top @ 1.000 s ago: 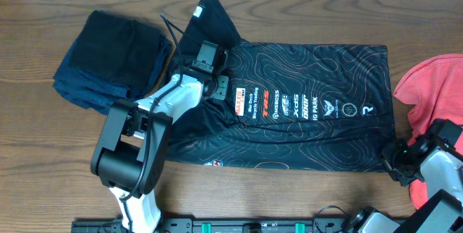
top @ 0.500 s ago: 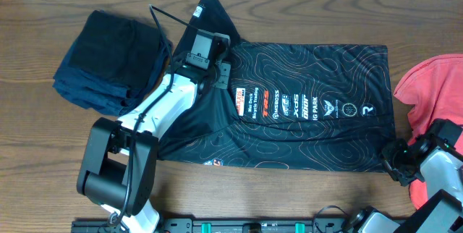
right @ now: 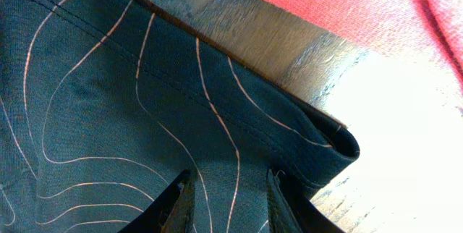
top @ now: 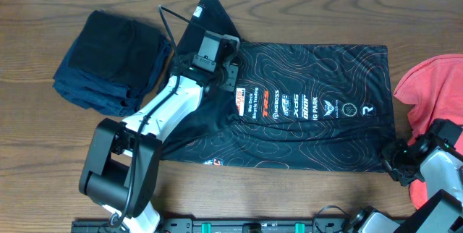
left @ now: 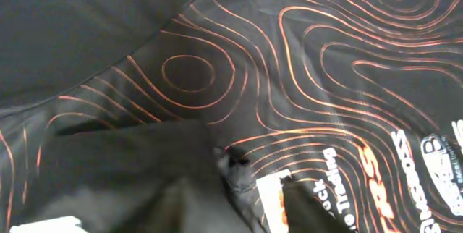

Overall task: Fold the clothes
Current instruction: 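Release the fold and retract the left gripper to the left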

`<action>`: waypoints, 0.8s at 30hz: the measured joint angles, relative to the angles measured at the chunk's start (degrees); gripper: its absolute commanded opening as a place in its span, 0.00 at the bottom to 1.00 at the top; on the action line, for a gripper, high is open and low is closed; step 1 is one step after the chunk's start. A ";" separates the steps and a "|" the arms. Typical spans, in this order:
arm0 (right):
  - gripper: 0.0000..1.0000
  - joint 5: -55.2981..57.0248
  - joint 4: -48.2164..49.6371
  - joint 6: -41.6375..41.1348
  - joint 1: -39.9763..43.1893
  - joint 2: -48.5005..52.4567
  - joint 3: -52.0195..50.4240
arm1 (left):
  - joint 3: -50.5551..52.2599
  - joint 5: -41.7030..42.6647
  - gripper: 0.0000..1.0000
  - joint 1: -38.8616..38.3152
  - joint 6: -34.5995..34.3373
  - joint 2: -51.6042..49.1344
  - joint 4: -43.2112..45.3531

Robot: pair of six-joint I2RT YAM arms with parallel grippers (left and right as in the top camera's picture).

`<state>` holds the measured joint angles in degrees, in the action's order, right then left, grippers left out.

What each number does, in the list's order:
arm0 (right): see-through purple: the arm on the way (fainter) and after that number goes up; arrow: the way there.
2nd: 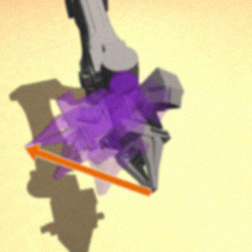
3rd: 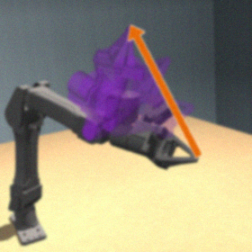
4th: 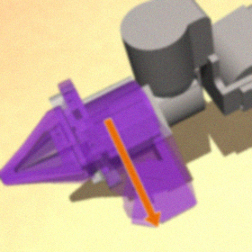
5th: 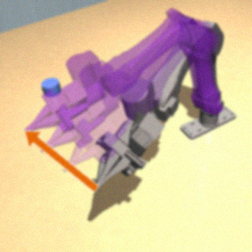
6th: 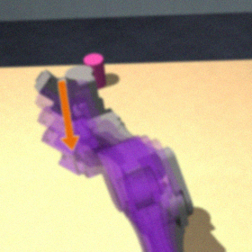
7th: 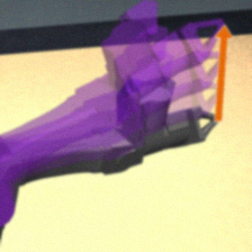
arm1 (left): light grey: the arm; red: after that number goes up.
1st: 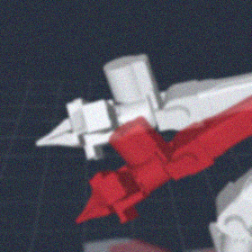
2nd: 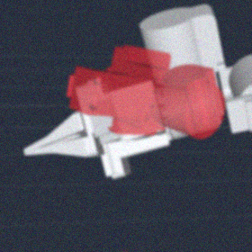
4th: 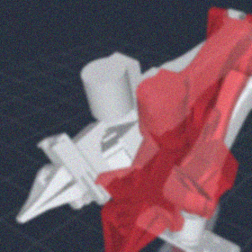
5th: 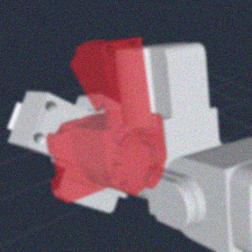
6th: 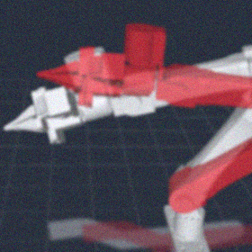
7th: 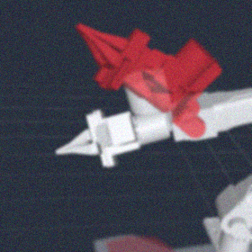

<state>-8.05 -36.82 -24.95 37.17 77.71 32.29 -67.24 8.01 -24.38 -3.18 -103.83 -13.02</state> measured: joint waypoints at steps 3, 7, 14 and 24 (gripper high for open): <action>0.32 -0.02 0.00 0.00 0.00 0.00 0.00 | 0.00 0.22 0.72 0.11 -0.02 0.02 -0.55; 0.35 -0.04 0.04 0.46 0.00 0.00 0.00 | -0.70 0.11 0.76 1.05 -0.04 0.63 -7.23; 0.40 -0.11 -0.02 2.56 0.00 0.00 0.00 | -2.78 -3.32 0.77 7.78 -0.07 10.56 -27.52; 0.44 0.22 -0.15 3.13 0.00 -0.17 0.00 | 2.56 -2.10 0.77 19.37 -7.08 13.60 -48.92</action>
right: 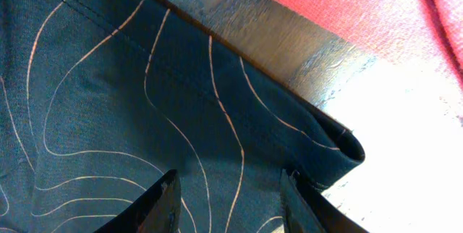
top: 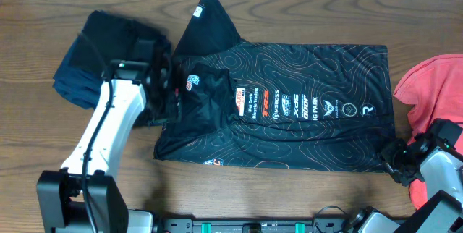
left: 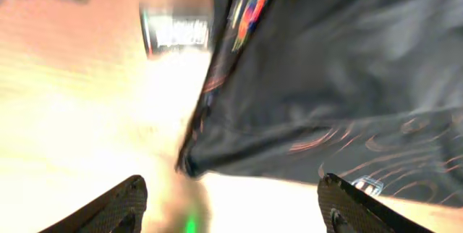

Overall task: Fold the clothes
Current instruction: 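Release the fold and retract the left gripper to the left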

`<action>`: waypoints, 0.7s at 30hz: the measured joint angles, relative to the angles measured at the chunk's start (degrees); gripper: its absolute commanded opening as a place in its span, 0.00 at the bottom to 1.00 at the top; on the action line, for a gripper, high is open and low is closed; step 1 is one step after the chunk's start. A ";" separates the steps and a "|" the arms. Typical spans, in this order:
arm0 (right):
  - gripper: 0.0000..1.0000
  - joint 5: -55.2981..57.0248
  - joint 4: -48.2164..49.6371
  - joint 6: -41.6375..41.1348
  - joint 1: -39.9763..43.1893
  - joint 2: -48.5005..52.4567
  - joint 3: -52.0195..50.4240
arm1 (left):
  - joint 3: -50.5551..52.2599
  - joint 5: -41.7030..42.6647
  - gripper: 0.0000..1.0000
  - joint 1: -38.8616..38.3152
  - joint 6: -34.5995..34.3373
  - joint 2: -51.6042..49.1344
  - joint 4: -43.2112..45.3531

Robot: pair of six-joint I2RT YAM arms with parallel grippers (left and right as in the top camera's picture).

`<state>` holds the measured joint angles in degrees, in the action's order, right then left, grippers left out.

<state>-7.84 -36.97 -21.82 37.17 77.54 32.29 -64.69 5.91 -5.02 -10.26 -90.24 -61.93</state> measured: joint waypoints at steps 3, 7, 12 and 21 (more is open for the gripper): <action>0.44 0.07 -0.24 0.00 0.00 -0.04 0.00 | 5.14 1.25 0.70 1.46 -1.84 -0.20 0.00; 0.40 0.20 -0.74 0.00 0.00 -0.04 0.00 | 10.64 2.05 0.57 3.98 -3.34 -0.50 1.18; 0.35 0.61 -0.81 0.04 0.00 -0.04 0.00 | 13.09 2.75 0.49 8.44 -5.46 -0.52 2.38; 0.27 0.57 -0.76 0.17 0.00 -0.04 0.00 | 14.05 3.50 0.37 14.32 -6.40 -0.52 5.40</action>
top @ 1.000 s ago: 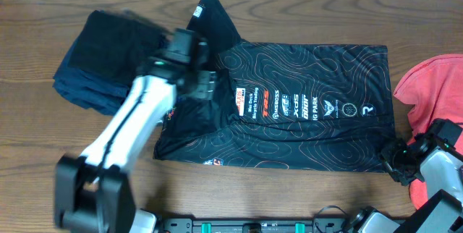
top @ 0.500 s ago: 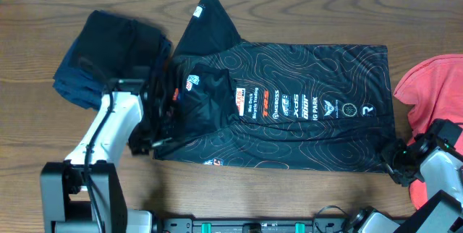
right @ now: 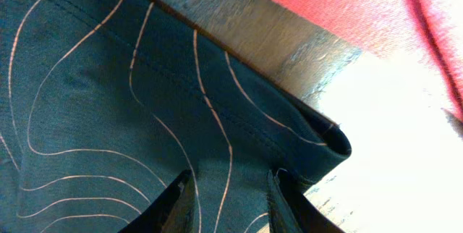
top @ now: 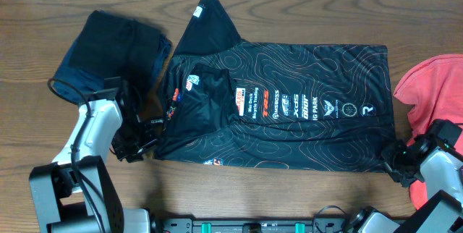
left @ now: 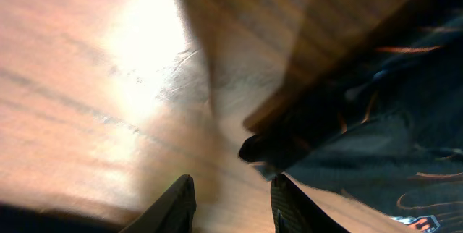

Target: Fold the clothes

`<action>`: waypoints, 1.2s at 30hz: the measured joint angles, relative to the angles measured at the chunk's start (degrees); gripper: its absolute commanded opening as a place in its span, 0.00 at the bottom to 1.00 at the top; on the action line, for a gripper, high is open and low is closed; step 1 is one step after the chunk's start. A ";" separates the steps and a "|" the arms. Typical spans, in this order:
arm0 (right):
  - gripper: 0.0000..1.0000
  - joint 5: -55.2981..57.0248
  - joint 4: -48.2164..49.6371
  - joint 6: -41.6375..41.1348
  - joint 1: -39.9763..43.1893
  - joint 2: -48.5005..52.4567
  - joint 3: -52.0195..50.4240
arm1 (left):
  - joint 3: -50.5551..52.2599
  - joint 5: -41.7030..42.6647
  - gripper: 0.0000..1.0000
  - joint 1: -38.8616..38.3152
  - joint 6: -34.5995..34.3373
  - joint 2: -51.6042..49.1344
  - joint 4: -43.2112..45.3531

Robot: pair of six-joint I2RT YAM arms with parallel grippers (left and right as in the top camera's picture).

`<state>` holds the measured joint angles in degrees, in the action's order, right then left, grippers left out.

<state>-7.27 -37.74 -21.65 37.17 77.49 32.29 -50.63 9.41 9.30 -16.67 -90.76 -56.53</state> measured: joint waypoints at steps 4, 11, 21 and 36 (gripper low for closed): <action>0.14 -1.05 -0.22 0.57 0.00 0.00 -0.02 | 2.47 2.38 0.38 0.00 0.15 0.00 2.91; 0.02 1.29 0.02 -0.83 0.00 0.00 -0.63 | 4.66 3.63 0.38 0.02 0.15 0.00 5.09; 0.01 2.58 0.92 -3.63 0.00 -0.81 -1.51 | 4.76 3.78 0.36 0.02 0.17 0.00 6.69; 0.01 2.89 10.08 -8.57 0.00 -4.02 -6.16 | 6.23 3.67 0.06 0.00 1.42 0.00 7.72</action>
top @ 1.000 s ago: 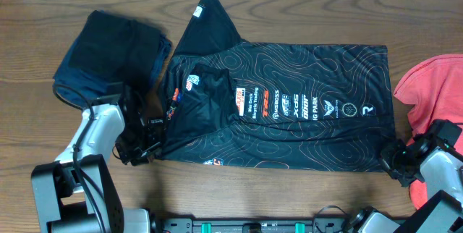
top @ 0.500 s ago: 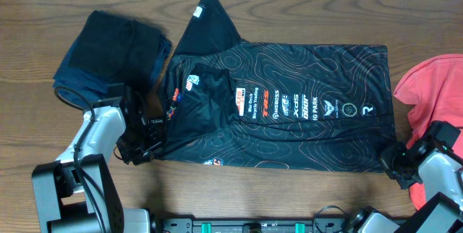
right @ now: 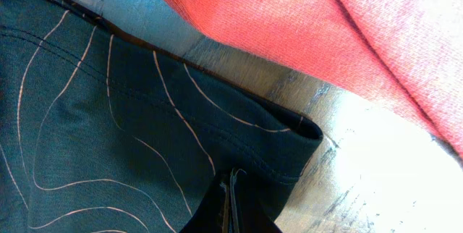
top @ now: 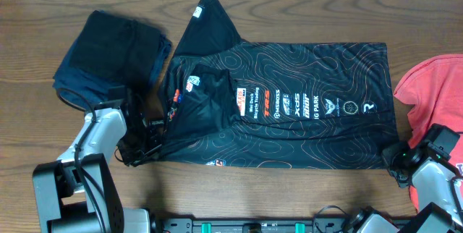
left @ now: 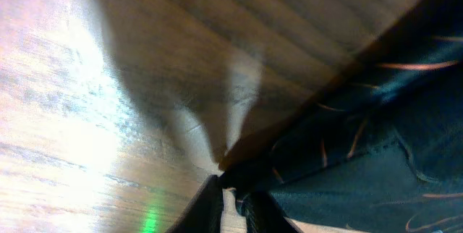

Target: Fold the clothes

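Note:
A black jersey [top: 289, 132] with orange contour lines lies flat across the middle of the table. Its left sleeve is folded in over the chest and its other sleeve points toward the far edge. My left gripper [top: 142, 148] sits at the jersey's near left corner. In the left wrist view that gripper [left: 231, 205] is shut on the corner of the cloth [left: 376, 146]. My right gripper [top: 398, 162] is at the near right corner. The right wrist view shows it [right: 230, 204] pinched shut on the hem [right: 87, 117].
A pile of folded dark blue clothes [top: 108, 59] lies at the far left, close to the left arm. A red garment [top: 434, 95] lies at the right edge, beside the right gripper, and fills the upper right wrist view [right: 325, 30]. Wooden table [top: 289, 189] underneath.
Both grippers have shut on the jersey: the left on the near left corner, the right on the near right hem. The right gripper has shifted slightly along the hem.
My left gripper was shut over the jersey's chest with cloth in it. Then it was open beside the dark pile, with the sleeve lying folded in. Then it was open at the near left corner. The right gripper stayed open around the near right hem. Now both are shut there.

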`<action>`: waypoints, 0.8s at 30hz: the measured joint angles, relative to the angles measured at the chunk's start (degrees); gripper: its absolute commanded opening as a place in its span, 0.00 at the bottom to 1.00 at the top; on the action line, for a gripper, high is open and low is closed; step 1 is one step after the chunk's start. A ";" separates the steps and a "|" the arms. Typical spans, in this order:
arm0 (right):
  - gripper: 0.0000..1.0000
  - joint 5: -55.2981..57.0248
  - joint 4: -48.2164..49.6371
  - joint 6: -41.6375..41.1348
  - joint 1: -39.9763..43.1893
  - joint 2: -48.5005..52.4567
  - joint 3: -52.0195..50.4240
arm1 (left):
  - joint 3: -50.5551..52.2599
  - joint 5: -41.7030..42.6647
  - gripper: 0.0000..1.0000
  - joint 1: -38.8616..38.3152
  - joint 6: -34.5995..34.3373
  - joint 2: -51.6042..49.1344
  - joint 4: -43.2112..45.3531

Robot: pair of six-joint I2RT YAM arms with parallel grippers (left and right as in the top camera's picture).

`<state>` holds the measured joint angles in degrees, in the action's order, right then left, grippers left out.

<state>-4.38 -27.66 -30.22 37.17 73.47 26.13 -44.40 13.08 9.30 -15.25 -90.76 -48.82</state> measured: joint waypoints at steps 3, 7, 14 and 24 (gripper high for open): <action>0.01 0.02 -0.13 -0.37 0.00 0.00 0.00 | 0.13 0.07 0.06 0.02 0.22 0.00 -0.02; 0.01 0.00 -0.28 -0.42 0.00 0.00 0.00 | 0.11 -0.63 0.06 0.02 0.37 0.00 -0.07; 0.01 0.00 -0.35 -0.42 0.00 0.00 0.00 | -3.08 -4.46 0.06 0.13 1.97 0.00 0.37; 0.01 0.02 -0.39 -0.44 0.00 0.00 0.00 | -9.42 -7.65 0.17 0.42 6.88 0.00 5.16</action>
<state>-4.36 -28.05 -30.65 37.17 73.47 26.13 -53.82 5.43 9.72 -8.36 -90.76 -43.66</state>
